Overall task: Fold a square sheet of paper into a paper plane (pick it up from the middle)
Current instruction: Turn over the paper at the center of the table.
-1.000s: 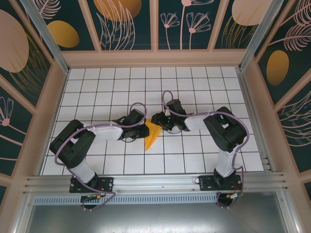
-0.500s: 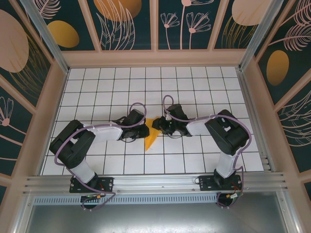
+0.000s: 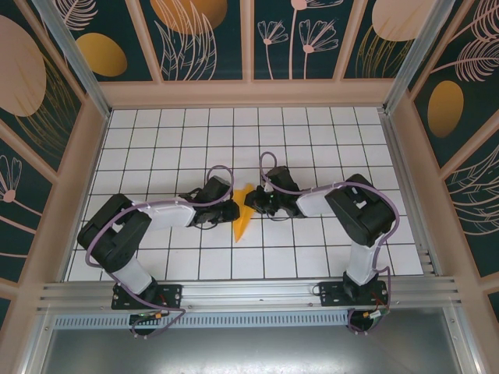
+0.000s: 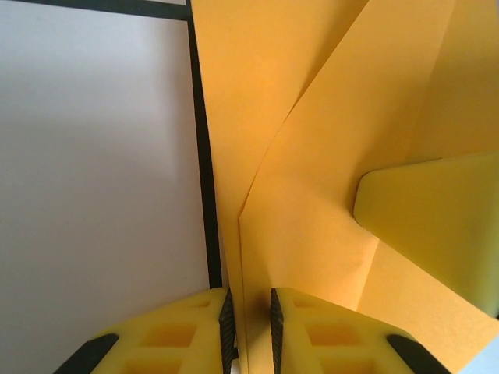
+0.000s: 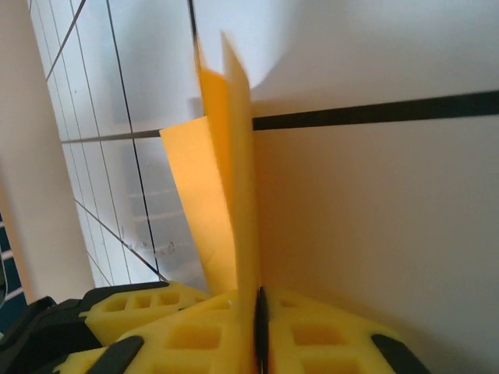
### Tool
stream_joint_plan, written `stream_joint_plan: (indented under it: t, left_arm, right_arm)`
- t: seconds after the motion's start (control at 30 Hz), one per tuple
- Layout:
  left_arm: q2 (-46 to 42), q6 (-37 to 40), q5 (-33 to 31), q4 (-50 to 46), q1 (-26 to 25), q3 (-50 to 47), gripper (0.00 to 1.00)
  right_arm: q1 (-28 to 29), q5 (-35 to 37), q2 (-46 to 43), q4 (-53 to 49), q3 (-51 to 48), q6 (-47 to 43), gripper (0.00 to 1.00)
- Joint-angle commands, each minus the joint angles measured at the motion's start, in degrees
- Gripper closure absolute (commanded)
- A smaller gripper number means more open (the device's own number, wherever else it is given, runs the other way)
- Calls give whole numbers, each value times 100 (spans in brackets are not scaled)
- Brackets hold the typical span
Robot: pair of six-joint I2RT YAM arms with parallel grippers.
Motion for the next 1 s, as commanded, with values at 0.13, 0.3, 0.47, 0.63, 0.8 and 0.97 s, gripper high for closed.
stream_joint_plan:
  t: [0.13, 0.3, 0.47, 0.63, 0.8, 0.97]
  left_arm:
    - [-1055, -361, -457, 89, -84, -470, 73]
    - [-2294, -664, -1634, -162, -87, -806, 65]
    - [-3448, -1048, -2852, -598, -76, -1231, 58]
    - [-4482, -1427, -3649, -867, -44, -1718, 54]
    - [-5395, -1797, -4171, -1080, -35, -2077, 53]
    - [-6041, -1830, -4421, -1334, -32, -2191, 52]
  right_arm:
    - [6, 279, -338, -796, 417, -583, 95]
    - [14, 1299, -936, -2721, 1147, -1586, 95]
    - [145, 3358, -1224, -5087, 2253, -2387, 94]
    - [445, 6008, -502, -7711, 3606, -2133, 93]
    - [889, 6948, 646, -8852, 4540, -1831, 93]
    - [1491, 6473, 1831, -8808, 5567, -1798, 92]
